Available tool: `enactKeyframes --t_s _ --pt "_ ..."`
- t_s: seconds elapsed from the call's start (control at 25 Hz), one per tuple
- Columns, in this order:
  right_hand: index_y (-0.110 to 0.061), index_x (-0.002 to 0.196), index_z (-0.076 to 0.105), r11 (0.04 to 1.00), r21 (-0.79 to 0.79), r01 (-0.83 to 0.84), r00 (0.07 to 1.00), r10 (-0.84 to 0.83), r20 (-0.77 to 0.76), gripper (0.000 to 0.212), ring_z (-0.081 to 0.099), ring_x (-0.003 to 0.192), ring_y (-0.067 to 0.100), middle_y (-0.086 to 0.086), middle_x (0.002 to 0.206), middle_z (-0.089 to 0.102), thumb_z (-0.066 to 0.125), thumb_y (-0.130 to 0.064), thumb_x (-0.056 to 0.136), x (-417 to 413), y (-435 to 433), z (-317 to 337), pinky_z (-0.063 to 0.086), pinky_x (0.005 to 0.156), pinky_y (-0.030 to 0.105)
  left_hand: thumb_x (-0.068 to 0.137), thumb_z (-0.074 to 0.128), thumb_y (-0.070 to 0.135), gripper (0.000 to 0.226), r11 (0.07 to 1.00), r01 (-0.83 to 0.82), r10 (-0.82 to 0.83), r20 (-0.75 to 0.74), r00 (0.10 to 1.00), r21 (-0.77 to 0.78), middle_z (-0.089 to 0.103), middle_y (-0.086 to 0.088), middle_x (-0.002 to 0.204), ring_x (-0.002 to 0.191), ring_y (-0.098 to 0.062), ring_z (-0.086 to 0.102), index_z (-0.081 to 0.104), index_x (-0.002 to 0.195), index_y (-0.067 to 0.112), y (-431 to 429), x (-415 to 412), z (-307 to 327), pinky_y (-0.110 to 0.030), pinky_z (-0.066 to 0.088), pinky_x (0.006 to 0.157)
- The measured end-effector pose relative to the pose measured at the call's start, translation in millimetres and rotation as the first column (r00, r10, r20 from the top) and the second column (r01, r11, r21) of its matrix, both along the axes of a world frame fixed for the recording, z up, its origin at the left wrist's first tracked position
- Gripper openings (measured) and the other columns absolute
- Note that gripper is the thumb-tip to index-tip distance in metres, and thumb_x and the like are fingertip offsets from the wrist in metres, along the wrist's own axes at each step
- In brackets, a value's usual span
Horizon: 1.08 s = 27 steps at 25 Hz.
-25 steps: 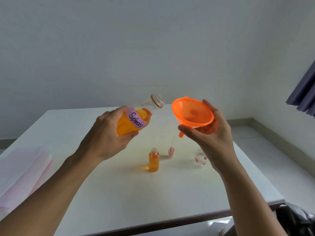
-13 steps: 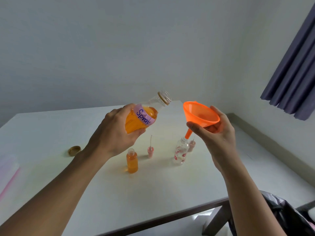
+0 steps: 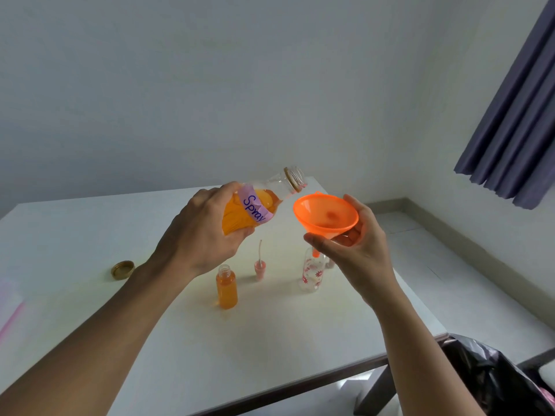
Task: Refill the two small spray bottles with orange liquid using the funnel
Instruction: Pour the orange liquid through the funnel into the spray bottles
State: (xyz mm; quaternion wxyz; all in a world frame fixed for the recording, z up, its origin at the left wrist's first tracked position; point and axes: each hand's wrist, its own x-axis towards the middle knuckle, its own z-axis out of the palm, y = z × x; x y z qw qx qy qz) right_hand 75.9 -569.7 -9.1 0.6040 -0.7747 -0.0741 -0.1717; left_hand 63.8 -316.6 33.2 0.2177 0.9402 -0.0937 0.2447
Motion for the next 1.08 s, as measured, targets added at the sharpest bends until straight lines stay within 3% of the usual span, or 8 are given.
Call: enactKeyframes --t_s 0.24,0.48,0.64,1.08 --pt "-0.04 0.144 0.044 1.0 -0.008 -0.025 1.0 0.025 0.016 0.099 0.069 0.106 0.007 -0.007 0.132 0.059 0.098 -0.03 0.061 0 0 -9 0.06 0.089 0.029 0.077 0.079 0.029 0.065 0.991 0.015 -0.025 0.077 0.997 0.135 0.059 0.005 0.118 0.109 -0.02 0.048 0.044 0.133 0.029 -2 8 9 -0.04 0.054 0.071" --pt "-0.038 0.144 0.044 1.0 -0.012 -0.022 1.0 0.022 0.01 0.098 0.065 0.099 -0.01 -0.01 0.13 0.057 0.097 -0.029 0.062 0 -2 -7 0.056 0.077 0.011 0.074 0.081 0.017 0.067 0.975 0.005 -0.034 0.126 0.991 0.223 0.061 0.001 0.121 0.111 -0.024 0.049 0.048 0.133 0.022 -1 17 8 -0.033 0.045 0.069" --pt "-0.039 0.143 0.044 0.999 -0.002 -0.032 0.999 0.032 0.008 0.098 0.069 0.102 0.001 -0.008 0.132 0.058 0.097 -0.029 0.061 0 -1 -8 0.06 0.086 0.023 0.073 0.082 0.015 0.069 0.971 -0.003 -0.031 0.137 0.99 0.24 0.062 -0.001 0.122 0.112 -0.025 0.05 0.049 0.134 0.019 -1 20 8 -0.034 0.044 0.072" --pt "-0.037 0.144 0.041 0.999 -0.034 -0.027 1.0 0.028 0.01 0.098 0.065 0.111 0.011 -0.005 0.136 0.054 0.096 -0.03 0.063 0 -1 -7 0.059 0.087 0.024 0.073 0.083 0.014 0.072 0.967 0.006 -0.046 0.148 0.988 0.256 0.061 -0.005 0.125 0.114 -0.027 0.051 0.049 0.136 0.017 -2 18 13 -0.039 0.05 0.079"
